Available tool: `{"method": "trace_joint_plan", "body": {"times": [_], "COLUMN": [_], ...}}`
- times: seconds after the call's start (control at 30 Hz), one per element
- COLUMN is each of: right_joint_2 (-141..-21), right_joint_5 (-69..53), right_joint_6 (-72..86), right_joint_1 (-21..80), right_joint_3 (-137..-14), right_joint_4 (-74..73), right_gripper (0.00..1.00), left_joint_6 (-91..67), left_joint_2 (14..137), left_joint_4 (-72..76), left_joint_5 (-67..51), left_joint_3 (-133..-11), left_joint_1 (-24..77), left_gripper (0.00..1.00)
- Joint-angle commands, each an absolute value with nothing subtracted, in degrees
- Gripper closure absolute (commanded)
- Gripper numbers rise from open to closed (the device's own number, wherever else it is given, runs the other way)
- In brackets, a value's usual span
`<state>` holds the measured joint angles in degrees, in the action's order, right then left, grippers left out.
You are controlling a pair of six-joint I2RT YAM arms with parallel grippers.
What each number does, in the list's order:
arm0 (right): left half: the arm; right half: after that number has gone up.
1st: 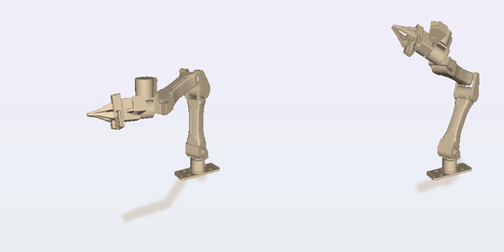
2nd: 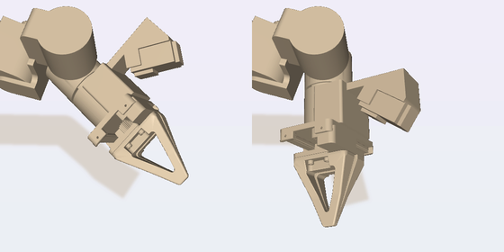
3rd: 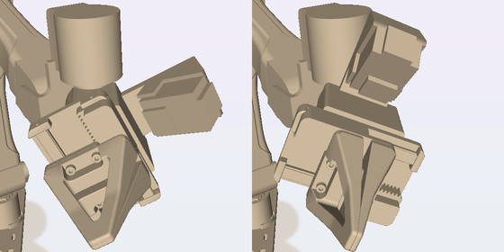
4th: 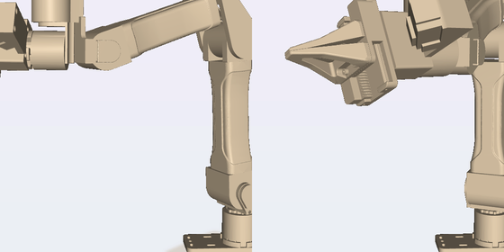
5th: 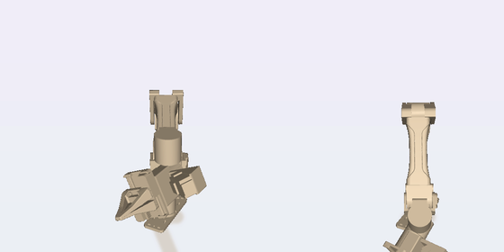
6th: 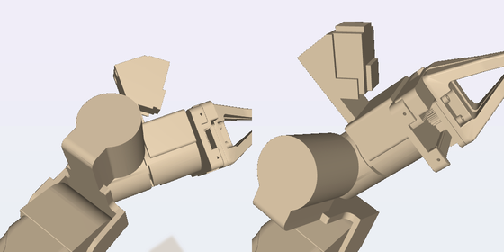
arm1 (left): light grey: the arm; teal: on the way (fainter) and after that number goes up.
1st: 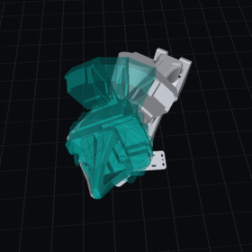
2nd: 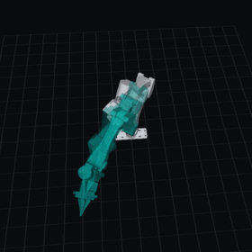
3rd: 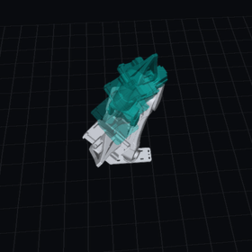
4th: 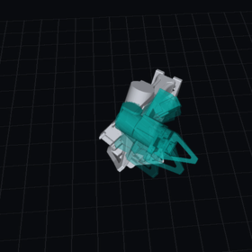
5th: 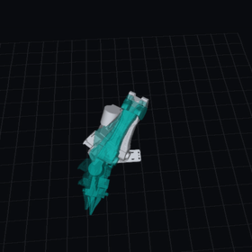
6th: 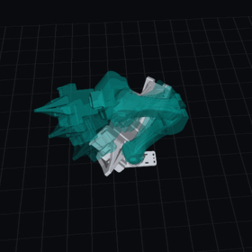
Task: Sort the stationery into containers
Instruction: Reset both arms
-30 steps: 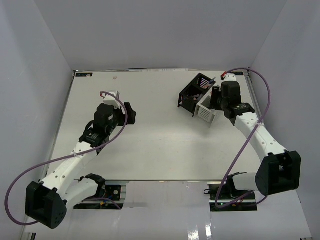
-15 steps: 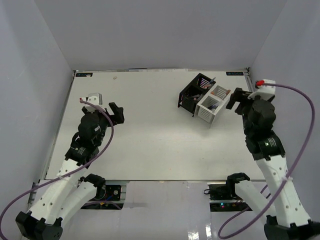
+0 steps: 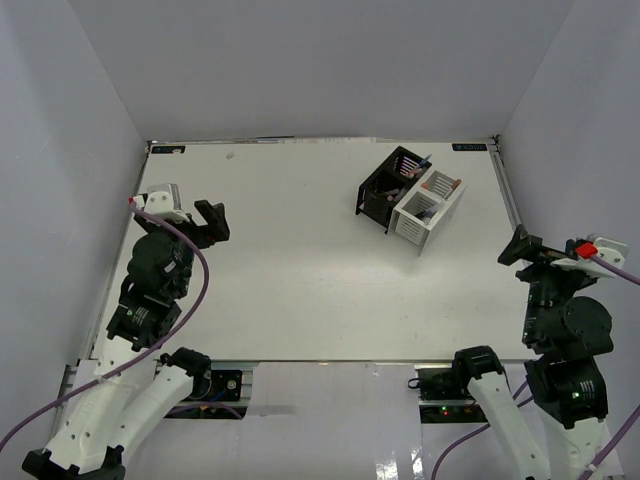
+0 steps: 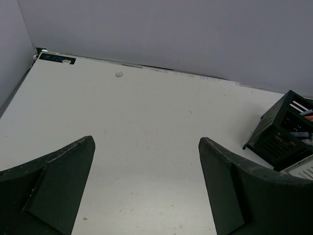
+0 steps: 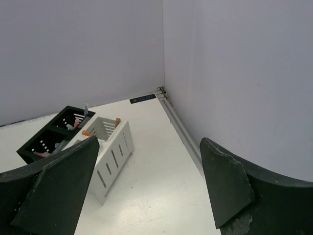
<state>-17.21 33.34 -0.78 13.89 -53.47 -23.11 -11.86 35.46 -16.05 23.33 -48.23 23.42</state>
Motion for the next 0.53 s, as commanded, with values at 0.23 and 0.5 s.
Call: {"method": "trace_joint_plan", "body": {"times": [0.23, 0.5], "right_joint_2": [-15.03, -16.26], "right_joint_5": [36.74, 36.12], "right_joint_6": [-5.27, -5.54], "right_joint_1": [13.89, 13.89], "right_joint_3": [-55.54, -56.34], "right_joint_4": [-25.31, -25.14], "right_gripper": [0.10, 0.10], "left_joint_6": [-10.81, -11.34], "left_joint_2": [35.68, 34.45], "left_joint_4": [-17.23, -17.05], "left_joint_5": [24.70, 25.23], "left_joint_3": [-50.98, -50.54], "left_joint_1": [23.12, 23.20], "left_gripper": [0.02, 0.02]}}
